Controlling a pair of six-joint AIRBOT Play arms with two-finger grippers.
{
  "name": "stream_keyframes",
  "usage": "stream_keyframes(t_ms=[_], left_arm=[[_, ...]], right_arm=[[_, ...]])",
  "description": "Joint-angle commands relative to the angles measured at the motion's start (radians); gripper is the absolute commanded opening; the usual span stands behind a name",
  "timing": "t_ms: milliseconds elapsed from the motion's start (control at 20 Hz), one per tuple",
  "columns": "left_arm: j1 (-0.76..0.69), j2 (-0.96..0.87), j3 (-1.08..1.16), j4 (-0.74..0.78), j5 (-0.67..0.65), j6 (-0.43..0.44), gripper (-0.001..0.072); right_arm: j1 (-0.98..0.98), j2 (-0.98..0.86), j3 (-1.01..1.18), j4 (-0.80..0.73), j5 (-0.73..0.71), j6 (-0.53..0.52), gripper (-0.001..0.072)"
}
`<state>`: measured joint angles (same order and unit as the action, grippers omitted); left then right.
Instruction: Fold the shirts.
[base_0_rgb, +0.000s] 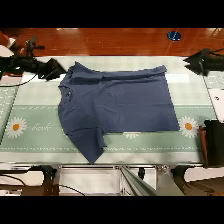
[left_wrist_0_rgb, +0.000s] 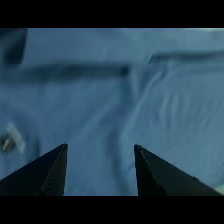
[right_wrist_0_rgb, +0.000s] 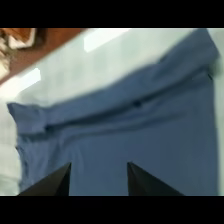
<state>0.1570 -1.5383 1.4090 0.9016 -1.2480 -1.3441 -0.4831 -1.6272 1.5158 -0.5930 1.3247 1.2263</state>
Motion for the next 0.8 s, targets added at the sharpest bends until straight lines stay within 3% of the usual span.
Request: stream_keyframes(t_ms=[0,250,350,500,750], left_arm=[[0.099,0.162,-0.183,0.208,-0.175,-0.011,0.0511],[0.302,0.497,-0.746,0.188,-0.018,-0.009,0.0511],[0.402,0.55,-0.891,0.073,0.003,0.051,0.0511],[0.472,0.557,-1.011,-0.107,0.014,0.16,0.0511],[0.372,0.518,-1.07,-0.129,0.079,0.165,0.051]], right_arm=[[-0.092,0.135,-0.101,-0.267,0.1,-0.001,0.0408],[-0.149,0.497,-0.689,-0.265,-0.176,-0.01,0.0408],[-0.15,0.613,-0.858,-0.15,-0.245,-0.018,0.0408],[-0.15,0.69,-0.951,-0.101,-0.206,-0.046,0.0408],[-0.15,0.695,-0.954,-0.093,-0.183,-0.054,0.0408]])
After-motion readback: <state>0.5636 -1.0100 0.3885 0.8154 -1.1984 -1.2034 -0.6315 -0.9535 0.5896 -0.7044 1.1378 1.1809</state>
